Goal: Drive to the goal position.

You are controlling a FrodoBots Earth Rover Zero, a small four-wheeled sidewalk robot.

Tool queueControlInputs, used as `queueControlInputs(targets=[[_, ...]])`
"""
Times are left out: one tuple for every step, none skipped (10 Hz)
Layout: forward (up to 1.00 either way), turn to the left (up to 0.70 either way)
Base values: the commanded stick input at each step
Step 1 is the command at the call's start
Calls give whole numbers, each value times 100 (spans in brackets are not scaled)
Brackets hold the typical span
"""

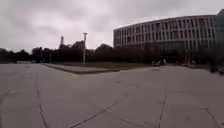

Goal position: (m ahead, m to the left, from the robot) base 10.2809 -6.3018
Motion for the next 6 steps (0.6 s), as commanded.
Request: queueControlInputs(targets=[[70, 0], [70, 0], [70, 0], [70, 0], [70, 0], [70, 0]])
